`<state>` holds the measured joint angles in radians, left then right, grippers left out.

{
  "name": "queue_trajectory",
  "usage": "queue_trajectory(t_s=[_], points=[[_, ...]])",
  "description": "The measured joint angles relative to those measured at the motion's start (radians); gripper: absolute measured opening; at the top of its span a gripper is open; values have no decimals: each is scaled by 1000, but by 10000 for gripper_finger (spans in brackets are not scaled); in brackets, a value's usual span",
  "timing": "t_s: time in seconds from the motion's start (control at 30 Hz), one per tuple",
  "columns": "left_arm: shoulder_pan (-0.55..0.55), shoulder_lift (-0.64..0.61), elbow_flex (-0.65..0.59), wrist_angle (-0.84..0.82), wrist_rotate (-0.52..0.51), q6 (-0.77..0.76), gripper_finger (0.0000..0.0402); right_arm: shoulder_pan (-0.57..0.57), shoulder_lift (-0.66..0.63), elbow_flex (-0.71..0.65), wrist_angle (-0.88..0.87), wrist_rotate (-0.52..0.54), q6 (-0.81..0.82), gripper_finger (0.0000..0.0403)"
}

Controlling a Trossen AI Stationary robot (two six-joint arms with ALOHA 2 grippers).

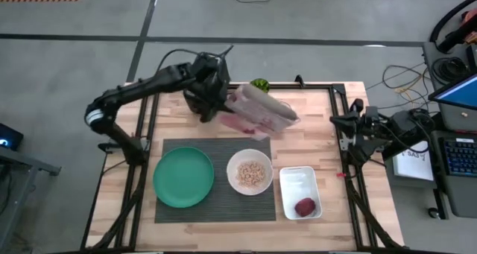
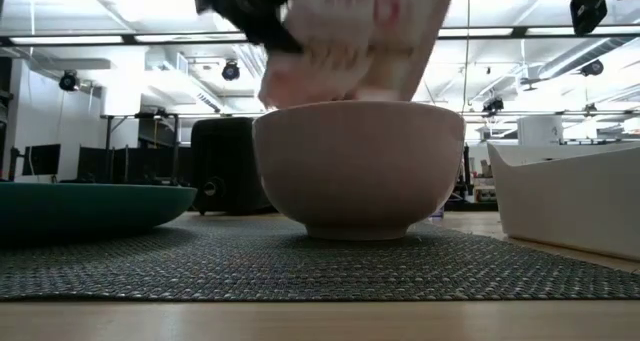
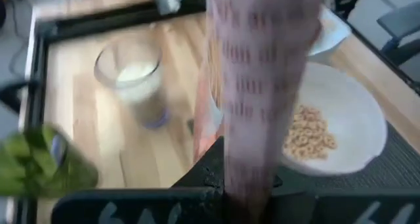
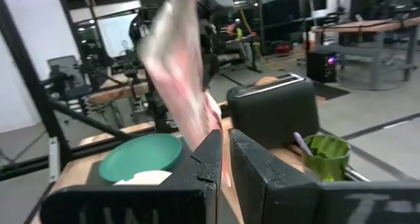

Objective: Arrange a breakfast setting
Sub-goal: Pour the cereal into the white bowl

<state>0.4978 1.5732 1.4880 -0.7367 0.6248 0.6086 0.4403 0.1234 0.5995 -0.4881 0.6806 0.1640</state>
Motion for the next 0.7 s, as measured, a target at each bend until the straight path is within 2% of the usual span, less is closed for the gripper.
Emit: queue_trajectory(t_s=[0.23, 0.53, 0.7], points=[[147, 85, -6, 0, 103, 1, 0, 0, 0, 0, 0, 87, -32, 22], [170, 71, 3, 3, 165, 55, 0, 0, 0, 0, 29, 110, -48, 22], [171, 41, 1, 41, 336, 81, 0, 0, 0, -4, 60, 109, -61, 22]])
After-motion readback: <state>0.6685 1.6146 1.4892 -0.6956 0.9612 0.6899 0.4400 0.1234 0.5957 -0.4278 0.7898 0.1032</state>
